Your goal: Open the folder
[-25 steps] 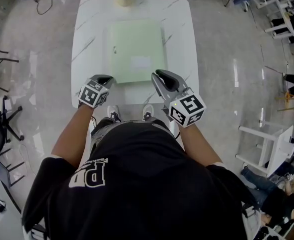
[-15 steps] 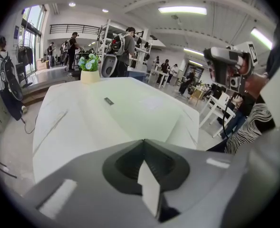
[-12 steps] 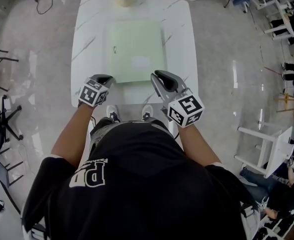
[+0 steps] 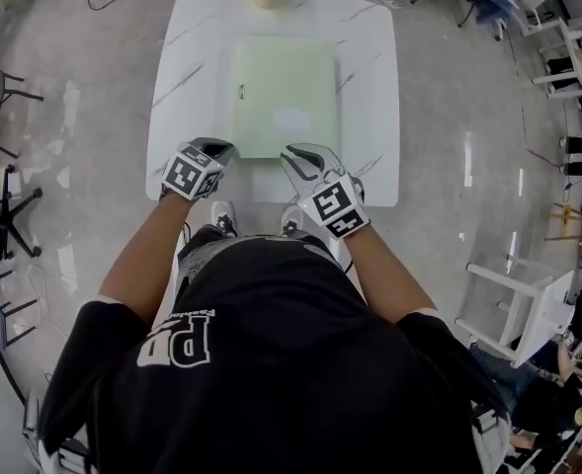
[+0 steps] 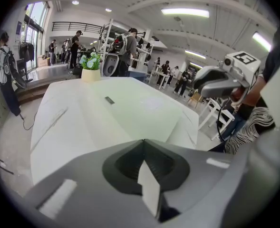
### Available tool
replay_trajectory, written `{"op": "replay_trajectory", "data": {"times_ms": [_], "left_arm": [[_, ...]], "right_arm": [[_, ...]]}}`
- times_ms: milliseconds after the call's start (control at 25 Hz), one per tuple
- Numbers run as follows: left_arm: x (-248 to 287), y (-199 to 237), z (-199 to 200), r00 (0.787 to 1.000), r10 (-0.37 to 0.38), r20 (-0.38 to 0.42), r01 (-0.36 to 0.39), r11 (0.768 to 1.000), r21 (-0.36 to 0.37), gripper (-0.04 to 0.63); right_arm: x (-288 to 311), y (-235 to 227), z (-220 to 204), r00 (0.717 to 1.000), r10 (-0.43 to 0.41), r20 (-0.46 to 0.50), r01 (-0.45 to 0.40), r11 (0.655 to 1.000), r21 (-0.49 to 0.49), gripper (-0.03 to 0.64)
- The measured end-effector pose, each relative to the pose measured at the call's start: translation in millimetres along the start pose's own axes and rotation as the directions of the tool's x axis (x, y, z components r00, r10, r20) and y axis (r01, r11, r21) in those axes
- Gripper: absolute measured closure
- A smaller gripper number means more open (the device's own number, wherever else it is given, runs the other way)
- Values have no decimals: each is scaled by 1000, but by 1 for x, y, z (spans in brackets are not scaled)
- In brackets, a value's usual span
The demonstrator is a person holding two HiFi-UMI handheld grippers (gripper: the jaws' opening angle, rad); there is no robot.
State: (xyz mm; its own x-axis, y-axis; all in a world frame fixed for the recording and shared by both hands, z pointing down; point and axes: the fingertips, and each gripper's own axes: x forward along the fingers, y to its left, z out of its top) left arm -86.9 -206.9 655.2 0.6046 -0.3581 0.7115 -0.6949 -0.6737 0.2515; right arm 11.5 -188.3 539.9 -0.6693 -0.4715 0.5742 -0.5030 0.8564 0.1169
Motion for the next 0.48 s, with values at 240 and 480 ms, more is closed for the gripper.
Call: {"op": "replay_trajectory", "data": {"times_ms": [240, 480], "left_arm": [[-1, 2, 0, 1000, 0, 10, 0, 1000, -17, 541], [0, 2, 0, 1000, -5, 13, 6, 1000, -25, 541]], "right_arm": [[51, 39, -24, 986, 99, -132, -120, 979, -163, 580], [85, 56, -30, 972, 113, -208, -170, 945, -281, 580]]}}
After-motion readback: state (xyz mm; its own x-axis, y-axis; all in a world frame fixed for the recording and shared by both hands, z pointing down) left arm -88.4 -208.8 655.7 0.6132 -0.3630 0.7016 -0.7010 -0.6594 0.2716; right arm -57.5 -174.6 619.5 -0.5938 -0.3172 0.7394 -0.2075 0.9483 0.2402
